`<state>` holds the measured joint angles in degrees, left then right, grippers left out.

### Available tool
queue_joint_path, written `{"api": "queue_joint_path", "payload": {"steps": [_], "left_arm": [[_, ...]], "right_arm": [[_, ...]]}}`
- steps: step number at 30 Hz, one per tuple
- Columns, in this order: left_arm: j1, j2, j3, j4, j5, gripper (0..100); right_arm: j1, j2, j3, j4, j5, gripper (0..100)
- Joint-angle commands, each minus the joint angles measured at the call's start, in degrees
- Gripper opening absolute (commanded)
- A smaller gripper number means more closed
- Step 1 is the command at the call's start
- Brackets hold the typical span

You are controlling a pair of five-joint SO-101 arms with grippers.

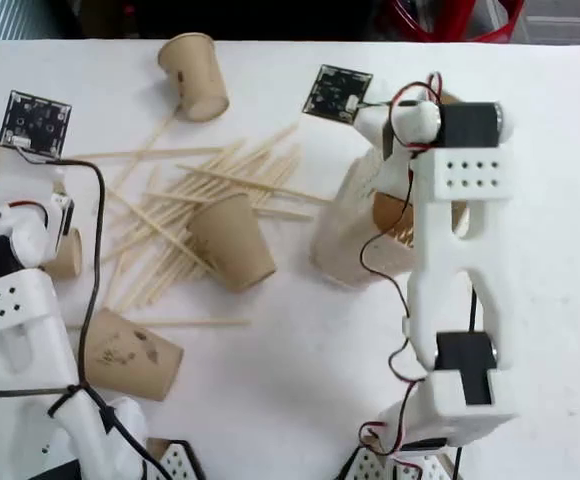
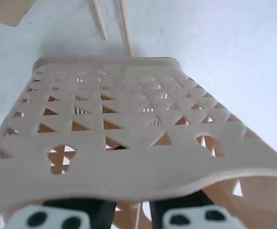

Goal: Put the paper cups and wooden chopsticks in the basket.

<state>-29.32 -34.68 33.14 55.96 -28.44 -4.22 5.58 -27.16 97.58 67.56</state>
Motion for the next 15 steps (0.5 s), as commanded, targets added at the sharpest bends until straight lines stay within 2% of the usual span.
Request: {"api": "queue_joint_path", "payload": {"steps": [1,6,15], "left_arm": [[-0.31,-1.8,0.18,-1.14,-0.53,17],[-0.04,-1.8,0.26,-1.14,-0.44,17],[0.31,-1.8,3.25,-1.23,-0.7,17]], "right_arm": [[1.71,0.31,-4.31,0.66,1.76,1.6],[2.33,0.92,-4.31,0.84,4.57,1.5],[-3.56,6.29,-4.84,0.4,5.36,1.9]]}}
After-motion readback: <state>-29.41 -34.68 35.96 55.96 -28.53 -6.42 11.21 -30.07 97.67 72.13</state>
